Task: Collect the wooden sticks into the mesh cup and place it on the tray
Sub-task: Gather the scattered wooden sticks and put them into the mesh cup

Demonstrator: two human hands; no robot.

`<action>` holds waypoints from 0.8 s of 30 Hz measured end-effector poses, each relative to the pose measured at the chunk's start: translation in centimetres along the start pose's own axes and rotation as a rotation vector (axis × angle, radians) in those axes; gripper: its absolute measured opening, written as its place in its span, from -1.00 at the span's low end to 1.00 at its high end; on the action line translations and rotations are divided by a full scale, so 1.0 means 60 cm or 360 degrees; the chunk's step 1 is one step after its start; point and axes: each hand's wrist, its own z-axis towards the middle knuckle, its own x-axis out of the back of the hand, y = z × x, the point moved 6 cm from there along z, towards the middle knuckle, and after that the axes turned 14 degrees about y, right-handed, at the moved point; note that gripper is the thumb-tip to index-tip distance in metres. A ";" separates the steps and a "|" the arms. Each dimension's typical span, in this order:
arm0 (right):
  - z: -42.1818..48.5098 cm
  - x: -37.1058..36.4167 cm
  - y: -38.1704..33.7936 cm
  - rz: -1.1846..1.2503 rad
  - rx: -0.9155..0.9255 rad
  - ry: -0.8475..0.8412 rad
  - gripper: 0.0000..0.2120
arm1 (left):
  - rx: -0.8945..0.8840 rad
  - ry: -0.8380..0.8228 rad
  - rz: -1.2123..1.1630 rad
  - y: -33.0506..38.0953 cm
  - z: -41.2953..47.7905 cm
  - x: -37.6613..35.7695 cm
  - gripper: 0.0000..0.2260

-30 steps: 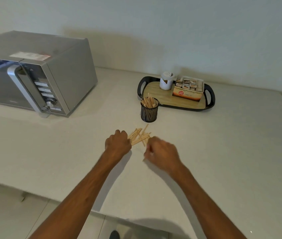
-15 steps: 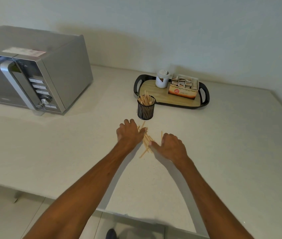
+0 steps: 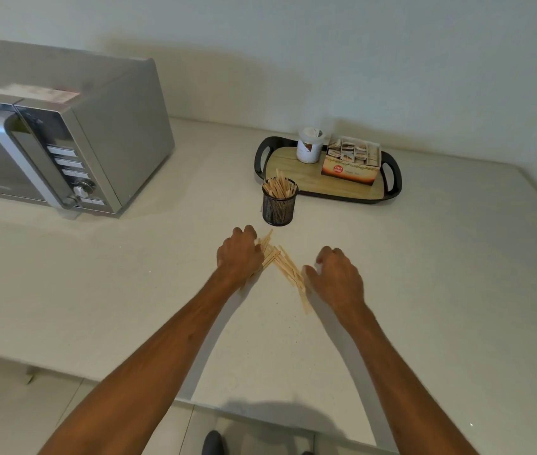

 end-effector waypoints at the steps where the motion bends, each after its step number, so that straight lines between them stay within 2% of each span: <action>1: 0.001 0.000 0.016 -0.0043 -0.0037 -0.0071 -0.57 | 0.0003 0.0013 0.0000 0.000 0.000 0.001 -0.65; 3: -0.004 -0.013 0.033 -0.0139 -0.0062 -0.0310 -0.45 | -0.0016 0.0010 0.0024 0.005 -0.001 0.001 -0.60; 5: -0.007 -0.028 0.030 -0.0096 -0.0065 -0.0384 -0.48 | -0.0056 -0.0036 0.0067 0.012 -0.001 -0.001 -0.54; 8: 0.009 -0.037 0.005 0.0000 -0.0054 -0.0256 -0.69 | -0.0053 -0.0123 0.0131 0.020 0.004 -0.001 -0.50; 10: 0.024 -0.035 -0.008 0.0009 -0.0043 -0.0145 -0.71 | -0.0035 -0.0159 0.0159 0.019 0.007 -0.001 -0.48; 13: 0.037 -0.033 -0.026 0.0001 0.0062 -0.0028 -0.61 | -0.0026 -0.0229 0.0211 0.018 0.005 -0.002 -0.38; 16: 0.036 -0.053 -0.049 -0.0138 0.0241 -0.0096 -0.44 | 0.0000 -0.0284 0.0239 0.021 -0.003 -0.007 -0.24; 18: 0.034 -0.061 -0.064 -0.0220 0.0293 -0.0067 -0.45 | 0.0012 -0.0219 0.0232 0.024 -0.007 -0.011 -0.29; 21: 0.029 -0.065 -0.081 -0.0239 0.0353 0.0007 -0.60 | 0.0024 -0.0100 0.0139 0.030 -0.014 -0.018 -0.48; 24: 0.025 -0.069 -0.091 -0.0230 0.0378 -0.0011 -0.71 | 0.0112 -0.0112 0.0063 0.030 -0.016 -0.023 -0.54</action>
